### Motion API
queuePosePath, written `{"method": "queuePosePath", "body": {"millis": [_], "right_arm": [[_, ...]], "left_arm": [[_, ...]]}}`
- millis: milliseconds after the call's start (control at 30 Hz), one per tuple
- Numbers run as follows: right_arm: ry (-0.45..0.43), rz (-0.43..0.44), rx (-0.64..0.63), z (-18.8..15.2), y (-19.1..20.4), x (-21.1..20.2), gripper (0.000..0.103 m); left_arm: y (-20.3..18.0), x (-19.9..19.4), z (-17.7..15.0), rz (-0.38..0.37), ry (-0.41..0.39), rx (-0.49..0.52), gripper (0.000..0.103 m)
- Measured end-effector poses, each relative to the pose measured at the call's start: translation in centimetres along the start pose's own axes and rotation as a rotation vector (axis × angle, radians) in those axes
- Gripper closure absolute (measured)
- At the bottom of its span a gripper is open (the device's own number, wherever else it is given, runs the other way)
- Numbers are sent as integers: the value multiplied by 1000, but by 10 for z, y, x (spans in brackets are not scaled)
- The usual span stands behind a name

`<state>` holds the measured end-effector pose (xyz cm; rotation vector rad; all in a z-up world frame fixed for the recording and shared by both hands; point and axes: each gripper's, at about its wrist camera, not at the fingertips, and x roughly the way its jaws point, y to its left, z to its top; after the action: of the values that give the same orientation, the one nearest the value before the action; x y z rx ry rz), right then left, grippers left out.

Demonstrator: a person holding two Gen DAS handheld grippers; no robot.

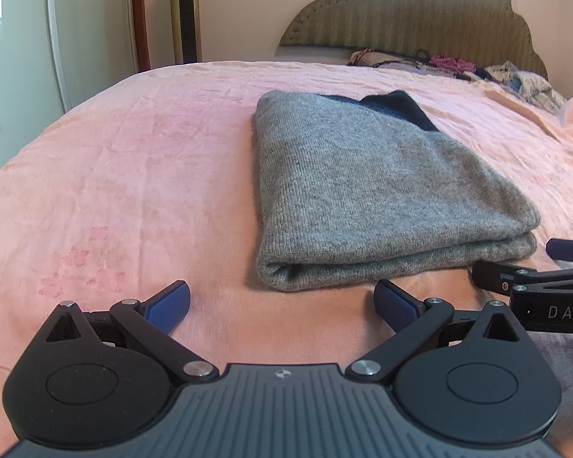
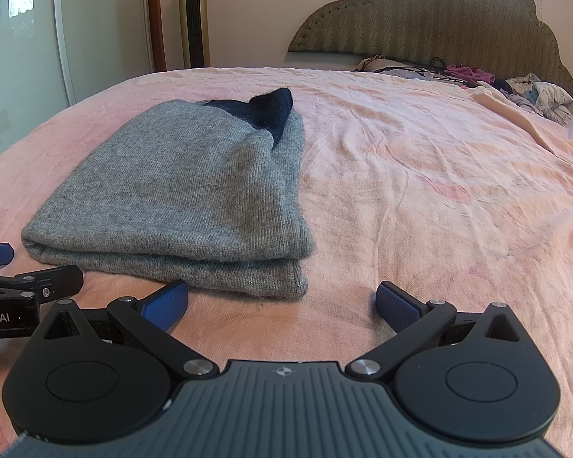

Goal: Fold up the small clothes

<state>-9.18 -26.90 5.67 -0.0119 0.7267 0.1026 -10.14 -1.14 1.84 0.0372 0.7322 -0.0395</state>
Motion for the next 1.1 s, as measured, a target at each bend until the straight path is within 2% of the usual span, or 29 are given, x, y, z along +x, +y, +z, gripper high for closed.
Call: {"method": "queuePosePath", "body": {"millis": [400,700,1100], "right_arm": [[0,0,0,0,0,0,0],[0,0,0,0,0,0,0],[0,0,0,0,0,0,0]], "left_arm": [[1,-1,4,9,42,-40,0],[0,-1,0,22,10,-45,0],[0,-3,-2,26,5,-43,0]]}}
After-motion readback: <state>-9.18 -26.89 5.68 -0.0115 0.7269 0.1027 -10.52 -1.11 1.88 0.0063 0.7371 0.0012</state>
